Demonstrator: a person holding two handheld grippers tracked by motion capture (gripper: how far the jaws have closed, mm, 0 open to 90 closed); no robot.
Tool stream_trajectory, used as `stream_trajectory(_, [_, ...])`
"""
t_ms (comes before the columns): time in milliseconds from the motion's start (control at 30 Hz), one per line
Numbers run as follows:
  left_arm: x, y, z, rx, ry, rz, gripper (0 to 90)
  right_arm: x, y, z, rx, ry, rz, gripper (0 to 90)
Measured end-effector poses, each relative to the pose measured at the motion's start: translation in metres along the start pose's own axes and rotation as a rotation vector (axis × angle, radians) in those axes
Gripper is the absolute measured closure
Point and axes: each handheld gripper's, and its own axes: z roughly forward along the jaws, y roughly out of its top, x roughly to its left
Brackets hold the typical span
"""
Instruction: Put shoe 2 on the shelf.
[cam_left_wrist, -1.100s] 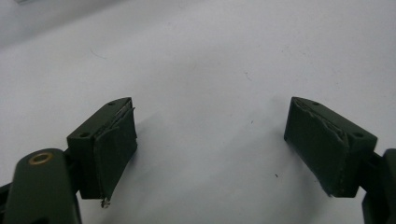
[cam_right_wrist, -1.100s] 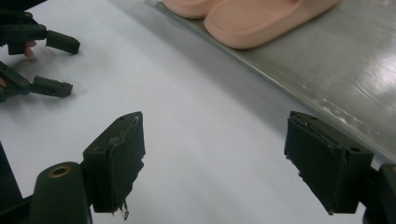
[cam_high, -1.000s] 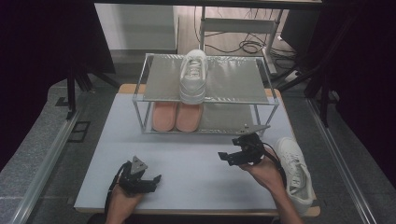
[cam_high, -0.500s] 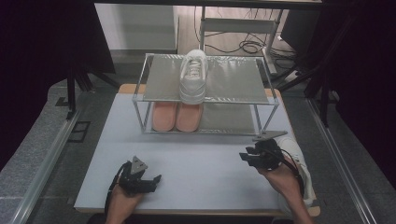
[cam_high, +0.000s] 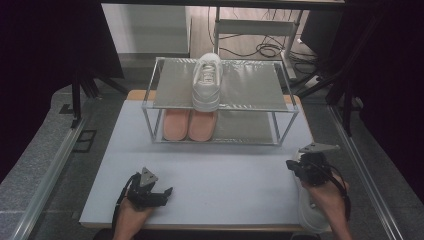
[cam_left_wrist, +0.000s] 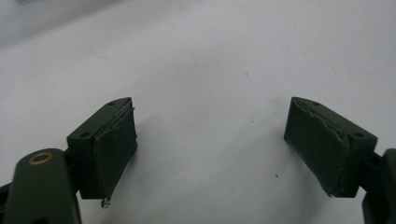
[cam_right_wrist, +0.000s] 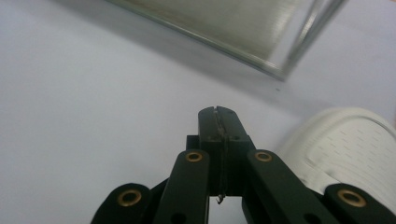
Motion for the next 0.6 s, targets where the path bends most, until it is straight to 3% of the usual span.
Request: stream_trajectory(600, [0.0, 0.0, 0.0, 0.005, -0.001, 0.003, 16.7, -0.045, -0.029, -0.021, -0.009, -0.116, 0.112, 90.0])
